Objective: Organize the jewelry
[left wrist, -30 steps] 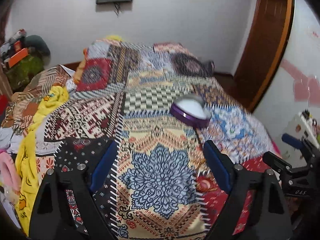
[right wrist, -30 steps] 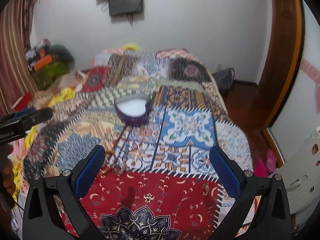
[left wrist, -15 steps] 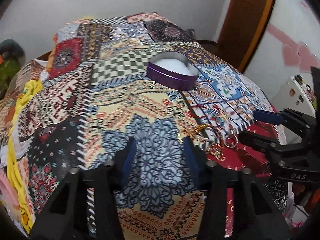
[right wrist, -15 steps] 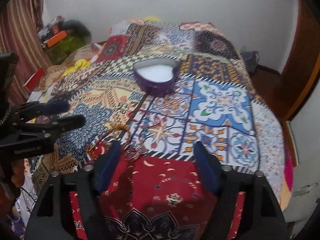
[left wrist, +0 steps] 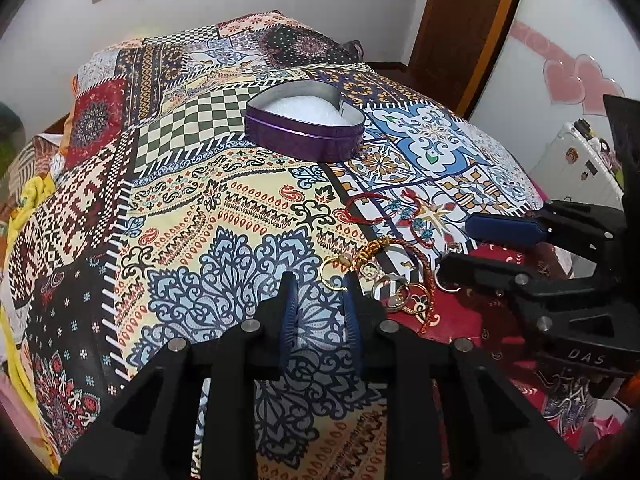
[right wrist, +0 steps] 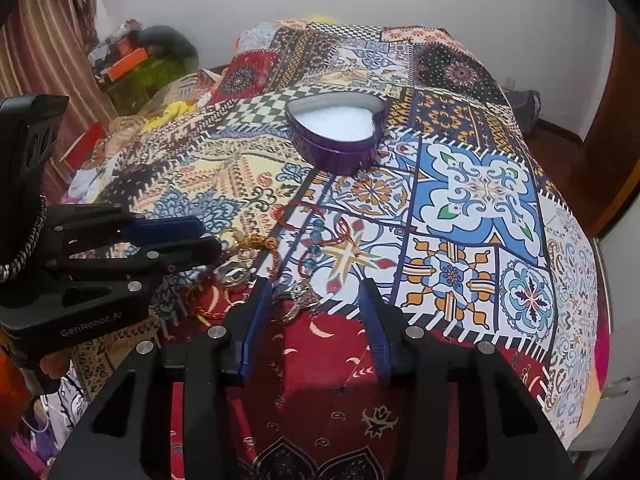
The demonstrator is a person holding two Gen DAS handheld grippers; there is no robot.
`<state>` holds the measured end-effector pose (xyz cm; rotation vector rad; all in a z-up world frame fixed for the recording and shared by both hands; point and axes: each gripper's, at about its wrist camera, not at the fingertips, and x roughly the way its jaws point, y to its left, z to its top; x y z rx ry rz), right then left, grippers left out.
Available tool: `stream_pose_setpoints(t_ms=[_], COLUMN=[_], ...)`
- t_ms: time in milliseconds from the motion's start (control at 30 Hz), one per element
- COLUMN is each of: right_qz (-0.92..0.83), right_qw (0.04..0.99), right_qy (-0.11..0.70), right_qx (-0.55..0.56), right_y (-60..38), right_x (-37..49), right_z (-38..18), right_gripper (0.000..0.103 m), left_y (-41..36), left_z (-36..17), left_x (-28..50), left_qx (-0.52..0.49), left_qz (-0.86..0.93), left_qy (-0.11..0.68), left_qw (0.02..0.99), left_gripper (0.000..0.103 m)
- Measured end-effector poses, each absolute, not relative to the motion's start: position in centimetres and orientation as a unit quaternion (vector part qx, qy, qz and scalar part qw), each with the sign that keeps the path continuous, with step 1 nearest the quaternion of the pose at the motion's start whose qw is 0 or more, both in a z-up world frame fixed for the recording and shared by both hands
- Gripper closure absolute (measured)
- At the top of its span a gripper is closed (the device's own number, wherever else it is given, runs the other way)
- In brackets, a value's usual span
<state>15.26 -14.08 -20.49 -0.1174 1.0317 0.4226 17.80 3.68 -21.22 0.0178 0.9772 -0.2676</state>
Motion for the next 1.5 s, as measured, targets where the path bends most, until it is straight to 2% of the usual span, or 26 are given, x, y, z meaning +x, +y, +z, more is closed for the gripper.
stream_pose_setpoints(t_ms=[67,433,500,533,567,633,967,1500], right_qz=[0.203,0.220,0.221,0.221,0.222,0.221,0.216,0.203], right_qw=[0.848,0.844,0.844,0.844,0.844,0.844,0.852,0.882], right_qy=[0.486,0.485,0.485,0.486,0.486,0.485,0.474,0.423], right_qx=[-0.060,-0.063,-0.060,-0.059,-0.058,-0.055,-0.052,-0.040], right_y=[-14.0,-13.6,-13.6,-13.7,-13.7,-13.7,-14.0,-14.3], right_x=[15.2,15.1,15.2,15.2,15.2,15.2,15.0,16.5], right_z=[-20.5,-20.8,-20.8,-20.8,-20.8,-20.7,-19.4,-15.2], right_gripper=[0.070,0.088,0.088,0.088,0.088,0.089,0.089,0.089], left_y=[3.8,3.6,3.7,3.7,3.8,3.9,4.0,5.6], left_z=[-21.3,-21.7,-21.8,-21.9,-22.0,-22.0,-20.4,-14.3], left_x=[18.0,19.2,19.4,19.4,19.5,19.7,18.8,18.6], left_qx=[0.003,-0.013,-0.024,-0.028,-0.033,-0.045,-0.035,-0.034], left_qz=[-0.130,-0.153,-0.156,-0.157,-0.158,-0.160,-0.130,-0.103], left_qy=[0.469,0.473,0.470,0.470,0.471,0.471,0.452,0.377], left_qw=[0.874,0.867,0.868,0.868,0.867,0.866,0.882,0.920], left_gripper=[0.080,0.080,0.083,0.093,0.098,0.100,0.103,0.103])
